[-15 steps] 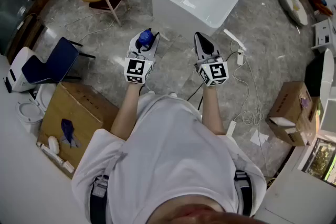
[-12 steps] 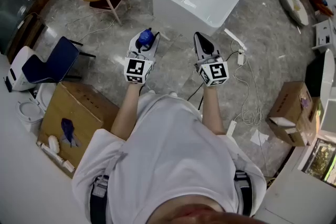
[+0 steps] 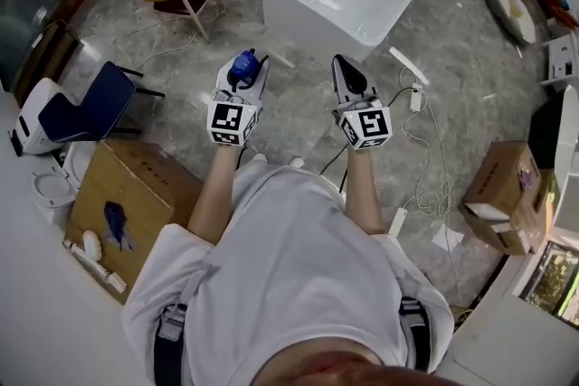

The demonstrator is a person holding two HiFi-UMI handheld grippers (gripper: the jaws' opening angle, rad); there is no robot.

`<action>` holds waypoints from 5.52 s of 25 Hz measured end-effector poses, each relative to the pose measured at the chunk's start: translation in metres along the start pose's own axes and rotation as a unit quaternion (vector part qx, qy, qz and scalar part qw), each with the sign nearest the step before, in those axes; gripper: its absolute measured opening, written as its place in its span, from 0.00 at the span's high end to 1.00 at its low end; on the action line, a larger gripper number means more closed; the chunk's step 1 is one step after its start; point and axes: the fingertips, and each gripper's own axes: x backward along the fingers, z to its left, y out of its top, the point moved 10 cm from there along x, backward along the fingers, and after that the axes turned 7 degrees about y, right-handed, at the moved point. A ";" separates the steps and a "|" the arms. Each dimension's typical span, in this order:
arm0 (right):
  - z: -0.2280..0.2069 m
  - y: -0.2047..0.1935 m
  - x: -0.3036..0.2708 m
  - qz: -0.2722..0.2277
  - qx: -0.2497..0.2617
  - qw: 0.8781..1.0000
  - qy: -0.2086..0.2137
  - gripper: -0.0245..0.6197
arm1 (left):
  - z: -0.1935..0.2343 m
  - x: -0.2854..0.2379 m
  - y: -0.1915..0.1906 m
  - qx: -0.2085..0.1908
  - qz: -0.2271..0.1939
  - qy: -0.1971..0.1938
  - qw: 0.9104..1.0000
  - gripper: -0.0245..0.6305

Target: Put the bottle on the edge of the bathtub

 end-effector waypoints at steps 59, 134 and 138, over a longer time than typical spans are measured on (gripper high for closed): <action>-0.293 -0.068 -0.356 0.070 -0.008 0.997 -0.024 0.96 | 0.225 -0.430 -0.037 0.000 0.049 -0.034 0.998 0.77; -0.517 -0.377 -0.554 0.036 -0.048 0.993 -0.105 0.96 | 0.270 -0.936 -0.479 -0.039 0.101 -0.173 0.979 0.77; -0.515 -0.379 -0.553 0.033 -0.051 0.993 -0.104 0.96 | 0.270 -0.935 -0.479 -0.034 0.102 -0.175 0.979 0.76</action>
